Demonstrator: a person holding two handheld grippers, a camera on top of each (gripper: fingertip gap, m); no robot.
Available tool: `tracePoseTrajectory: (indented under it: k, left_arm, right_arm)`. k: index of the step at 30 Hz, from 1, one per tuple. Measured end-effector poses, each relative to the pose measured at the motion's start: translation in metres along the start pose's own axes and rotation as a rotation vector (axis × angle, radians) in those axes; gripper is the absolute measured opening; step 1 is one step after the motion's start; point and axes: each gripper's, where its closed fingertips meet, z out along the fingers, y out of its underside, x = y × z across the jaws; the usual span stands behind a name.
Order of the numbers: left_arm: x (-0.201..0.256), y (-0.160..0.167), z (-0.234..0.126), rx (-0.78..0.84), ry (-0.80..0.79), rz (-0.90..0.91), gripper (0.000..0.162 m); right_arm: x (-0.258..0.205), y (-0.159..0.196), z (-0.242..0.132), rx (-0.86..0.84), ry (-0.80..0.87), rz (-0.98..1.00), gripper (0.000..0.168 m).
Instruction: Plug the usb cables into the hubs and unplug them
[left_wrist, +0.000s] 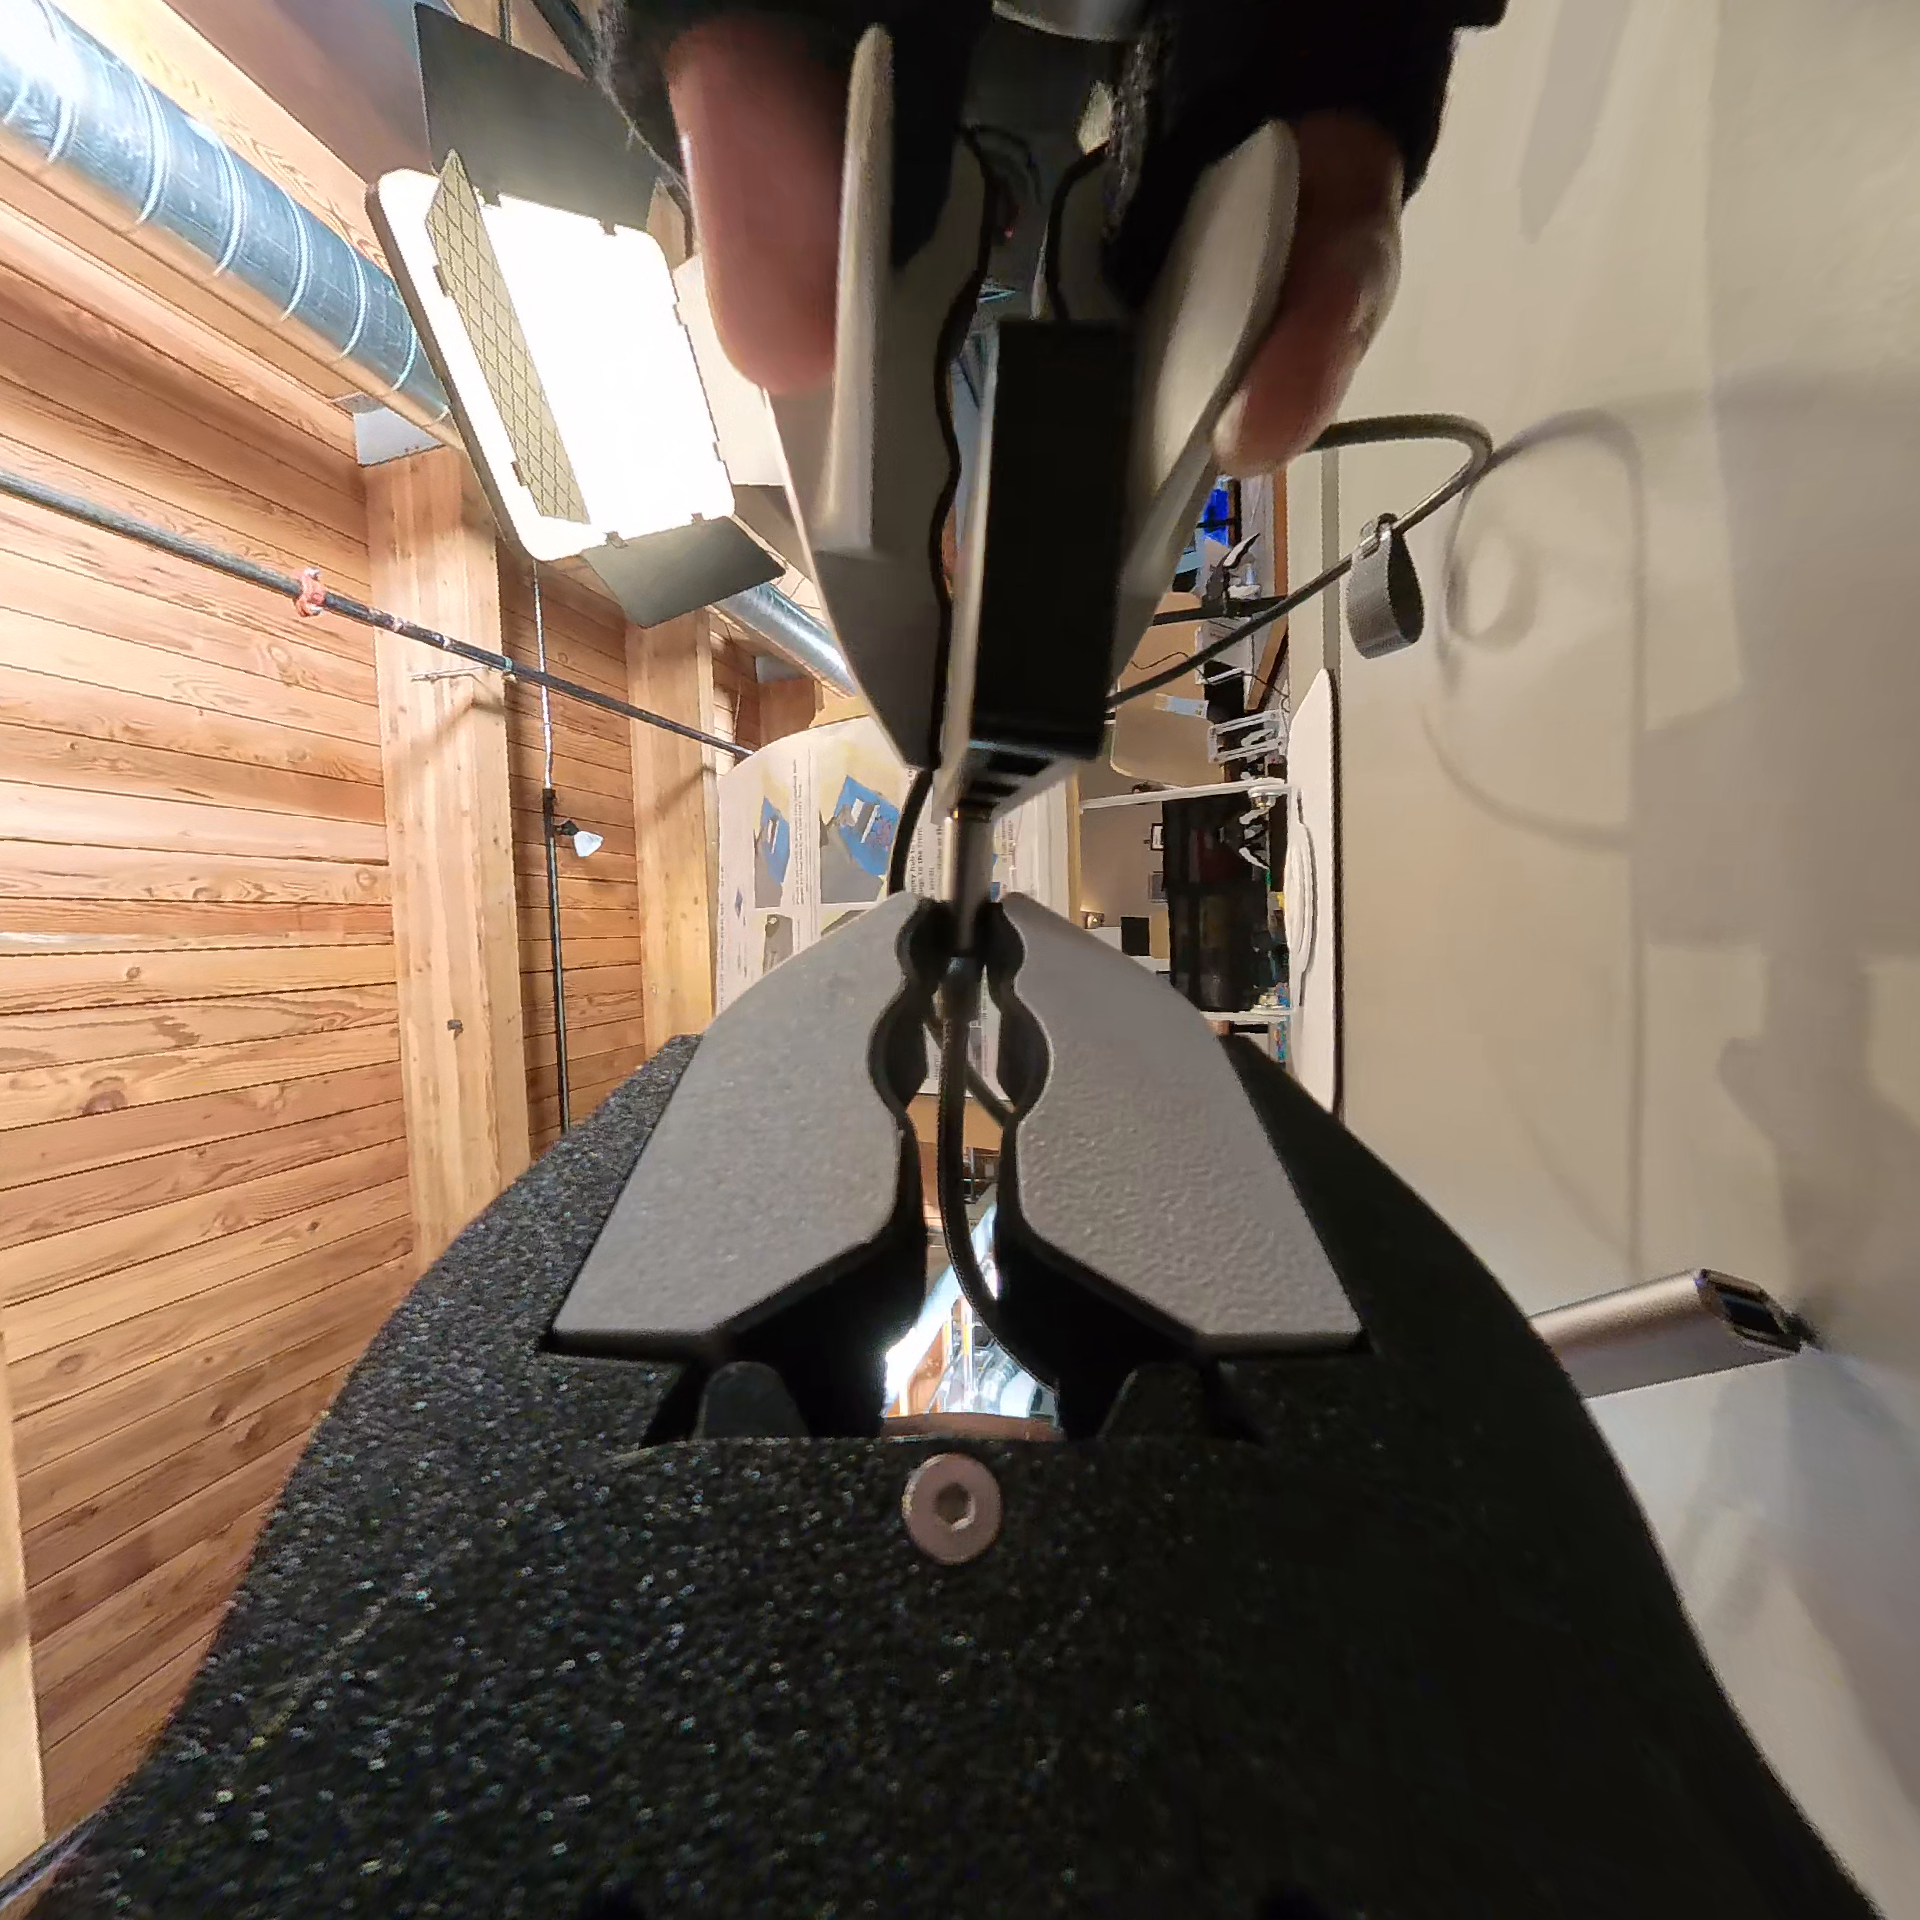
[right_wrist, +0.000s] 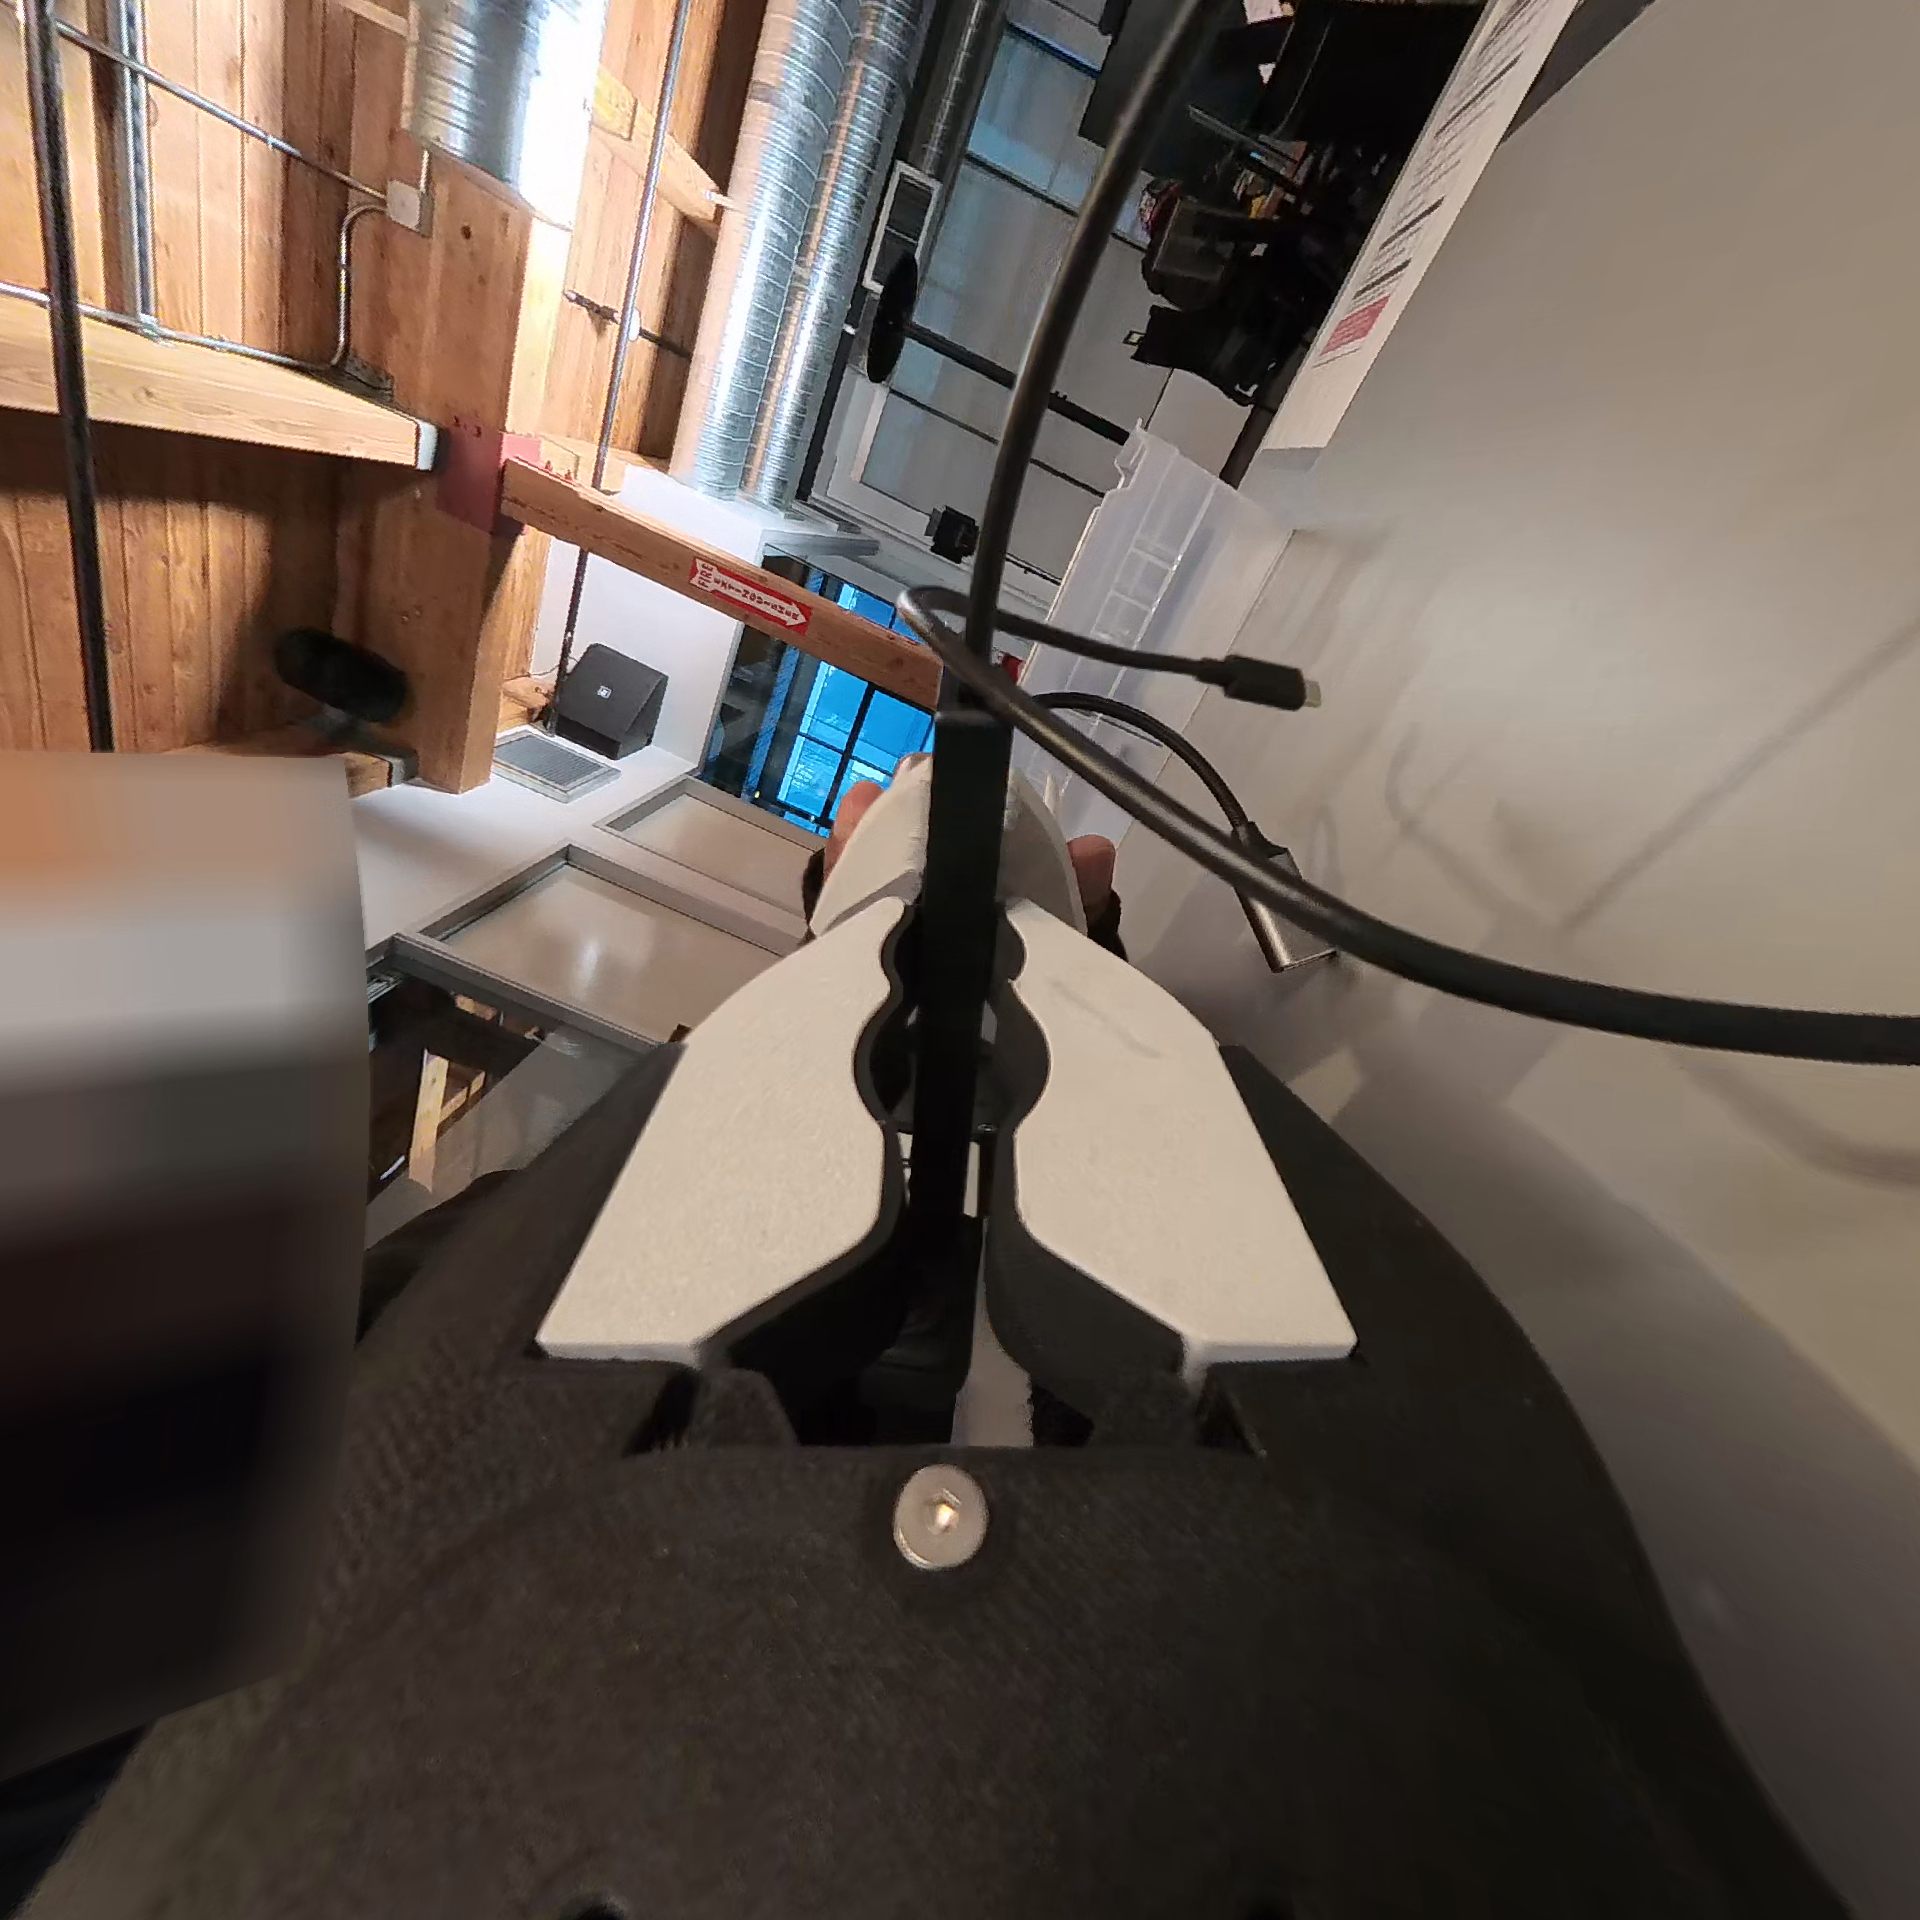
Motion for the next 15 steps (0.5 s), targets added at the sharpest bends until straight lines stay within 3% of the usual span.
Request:
tracePoseTrajectory:
  k: [9, 15]
  left_arm:
    - [0.016, 0.015, 0.007, -0.041, 0.121, -0.097, 0.008]
    - [0.020, 0.034, 0.006, -0.092, 0.186, -0.243, 0.008]
  right_arm:
    - [0.017, -0.007, -0.007, -0.023, 0.174, -0.156, 0.022]
    - [0.015, -0.020, -0.023, -0.071, 0.319, -0.625, 0.029]
